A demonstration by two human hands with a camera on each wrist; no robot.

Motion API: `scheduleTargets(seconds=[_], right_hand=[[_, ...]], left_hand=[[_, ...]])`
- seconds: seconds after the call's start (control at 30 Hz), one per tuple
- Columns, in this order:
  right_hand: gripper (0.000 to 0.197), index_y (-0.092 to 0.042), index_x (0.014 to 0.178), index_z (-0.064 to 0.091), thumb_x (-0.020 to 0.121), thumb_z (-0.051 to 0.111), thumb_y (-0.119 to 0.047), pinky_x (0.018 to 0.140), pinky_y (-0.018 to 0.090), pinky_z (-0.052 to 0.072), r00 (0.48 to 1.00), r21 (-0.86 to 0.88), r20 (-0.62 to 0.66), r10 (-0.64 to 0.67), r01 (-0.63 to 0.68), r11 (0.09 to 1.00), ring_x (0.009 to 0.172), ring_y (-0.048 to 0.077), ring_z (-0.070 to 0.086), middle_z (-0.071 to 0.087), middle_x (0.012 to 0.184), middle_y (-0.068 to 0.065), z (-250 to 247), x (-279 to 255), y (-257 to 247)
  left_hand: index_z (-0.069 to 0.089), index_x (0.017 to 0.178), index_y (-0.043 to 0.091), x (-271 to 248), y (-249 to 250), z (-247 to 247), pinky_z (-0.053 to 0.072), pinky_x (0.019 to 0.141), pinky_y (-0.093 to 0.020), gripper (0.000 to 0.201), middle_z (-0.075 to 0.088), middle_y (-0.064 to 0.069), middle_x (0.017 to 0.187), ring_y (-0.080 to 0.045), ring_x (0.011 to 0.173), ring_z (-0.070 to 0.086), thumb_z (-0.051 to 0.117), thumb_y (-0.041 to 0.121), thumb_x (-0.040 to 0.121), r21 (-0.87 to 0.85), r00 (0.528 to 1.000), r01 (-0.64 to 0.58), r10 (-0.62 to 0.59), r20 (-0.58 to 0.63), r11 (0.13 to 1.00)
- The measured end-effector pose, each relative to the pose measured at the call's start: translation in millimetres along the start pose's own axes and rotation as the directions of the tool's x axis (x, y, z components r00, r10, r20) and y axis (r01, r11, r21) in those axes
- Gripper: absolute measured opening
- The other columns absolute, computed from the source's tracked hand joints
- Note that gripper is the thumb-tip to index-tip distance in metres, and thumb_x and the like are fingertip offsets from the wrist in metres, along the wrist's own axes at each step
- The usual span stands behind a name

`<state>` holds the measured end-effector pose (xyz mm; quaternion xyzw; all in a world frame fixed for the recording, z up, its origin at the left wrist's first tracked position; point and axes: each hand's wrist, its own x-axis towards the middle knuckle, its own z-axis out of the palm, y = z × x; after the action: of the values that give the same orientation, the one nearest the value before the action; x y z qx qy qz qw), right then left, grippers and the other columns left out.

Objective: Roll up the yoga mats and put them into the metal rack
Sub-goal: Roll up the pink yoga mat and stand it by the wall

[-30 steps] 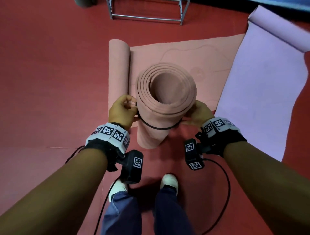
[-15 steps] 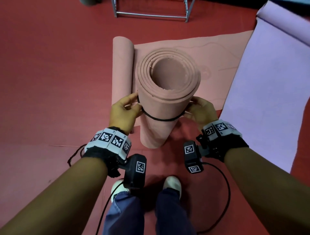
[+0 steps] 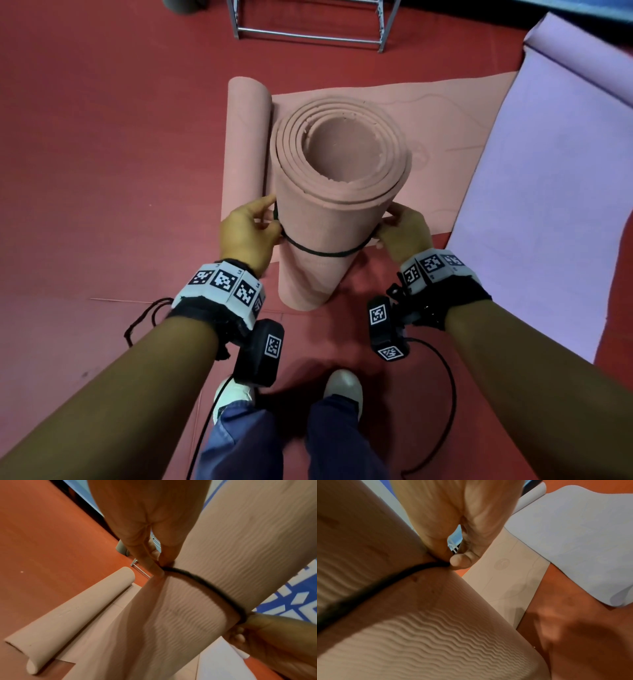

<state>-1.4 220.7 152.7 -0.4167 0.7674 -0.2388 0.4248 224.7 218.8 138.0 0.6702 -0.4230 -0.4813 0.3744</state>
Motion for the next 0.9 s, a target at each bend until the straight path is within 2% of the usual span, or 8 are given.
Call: scheduleTargets(seconds=[0.07, 0.13, 0.2, 0.3, 0.47, 0.6, 0.83, 0.9], right_hand=[[0.032, -0.011, 0.118, 0.067, 0.089, 0.058, -0.004, 0.044, 0.009, 0.039, 1.0, -0.012, 0.001, 0.005, -0.005, 1.0, 0.036, 0.0, 0.052, 0.066, 0.072, 0.003, 2, 0, 7], [0.031, -0.007, 0.119, 0.066, 0.091, 0.055, -0.001, 0.043, 0.009, 0.039, 1.0, 0.014, -0.01, 0.01, -0.01, 1.0, 0.036, 0.0, 0.051, 0.064, 0.073, 0.005, 5, 2, 12], [0.034, -0.009, 0.121, 0.065, 0.09, 0.055, -0.002, 0.046, 0.01, 0.041, 1.0, 0.018, -0.015, 0.012, -0.012, 1.0, 0.04, 0.003, 0.054, 0.067, 0.075, 0.005, 8, 11, 15], [0.037, -0.016, 0.125, 0.065, 0.09, 0.058, -0.008, 0.042, 0.007, 0.037, 1.0, -0.029, -0.016, 0.016, -0.016, 0.999, 0.037, 0.0, 0.052, 0.072, 0.085, 0.007, 13, 19, 21], [0.037, -0.013, 0.125, 0.064, 0.091, 0.056, -0.005, 0.042, 0.005, 0.036, 1.0, -0.081, 0.003, 0.024, -0.023, 0.996, 0.034, -0.003, 0.051, 0.061, 0.062, -0.006, 29, 23, 35], [0.038, -0.013, 0.125, 0.064, 0.091, 0.053, -0.002, 0.042, 0.005, 0.035, 1.0, -0.091, -0.01, 0.03, -0.03, 0.995, 0.034, -0.003, 0.049, 0.054, 0.039, -0.01, 39, 31, 44], [0.039, -0.009, 0.13, 0.062, 0.093, 0.052, 0.0, 0.038, 0.003, 0.031, 0.997, -0.115, 0.009, 0.071, -0.069, 0.991, 0.054, 0.011, 0.055, 0.071, 0.091, 0.017, 52, 40, 69], [0.039, -0.009, 0.129, 0.062, 0.093, 0.051, 0.001, 0.039, 0.003, 0.031, 0.997, -0.121, 0.023, 0.075, -0.071, 0.99, 0.047, 0.0, 0.049, 0.066, 0.075, 0.008, 55, 42, 72]], left_hand=[[0.066, 0.123, 0.009, 2, -10, 1, 0.06, 0.072, -0.026, 0.045, 0.059, 0.001, 0.083, -0.029, 0.082, 0.069, 0.058, -0.009, 0.083, 0.088, 1.0, -0.006, 0.006, 0.003, 0.996], [0.068, 0.122, 0.011, 5, -16, 4, 0.056, 0.067, -0.015, 0.044, 0.058, 0.003, 0.081, -0.029, 0.081, 0.07, 0.059, -0.007, 0.082, 0.135, 1.0, -0.017, 0.017, 0.0, 0.991], [0.068, 0.122, 0.013, 12, -20, 8, 0.051, 0.06, -0.008, 0.045, 0.055, 0.006, 0.076, -0.026, 0.075, 0.068, 0.057, -0.008, 0.083, 0.15, 0.999, -0.033, 0.033, 0.0, 0.988], [0.066, 0.124, 0.011, 25, -29, 13, 0.055, 0.061, -0.012, 0.047, 0.052, 0.005, 0.071, -0.017, 0.066, 0.059, 0.054, -0.012, 0.085, 0.101, 1.0, -0.016, 0.016, 0.0, 0.995], [0.065, 0.119, -0.004, 34, -53, 13, 0.058, 0.062, -0.016, 0.037, 0.051, 0.005, 0.072, -0.015, 0.066, 0.059, 0.055, -0.013, 0.085, 0.148, 1.0, 0.005, -0.009, 0.025, 0.989], [0.067, 0.12, 0.002, 45, -66, 15, 0.056, 0.06, -0.014, 0.043, 0.051, 0.004, 0.073, -0.014, 0.065, 0.058, 0.051, -0.015, 0.084, 0.16, 0.999, -0.014, 0.005, 0.054, 0.987], [0.069, 0.112, 0.002, 54, -101, 24, 0.058, 0.062, -0.02, 0.035, 0.055, 0.004, 0.073, -0.018, 0.062, 0.064, 0.052, -0.012, 0.084, 0.271, 0.993, -0.015, -0.017, 0.116, 0.963], [0.069, 0.108, 0.001, 55, -101, 25, 0.057, 0.06, -0.019, 0.031, 0.055, 0.005, 0.07, -0.02, 0.062, 0.065, 0.053, -0.011, 0.084, 0.294, 0.993, -0.028, -0.008, 0.12, 0.955]])
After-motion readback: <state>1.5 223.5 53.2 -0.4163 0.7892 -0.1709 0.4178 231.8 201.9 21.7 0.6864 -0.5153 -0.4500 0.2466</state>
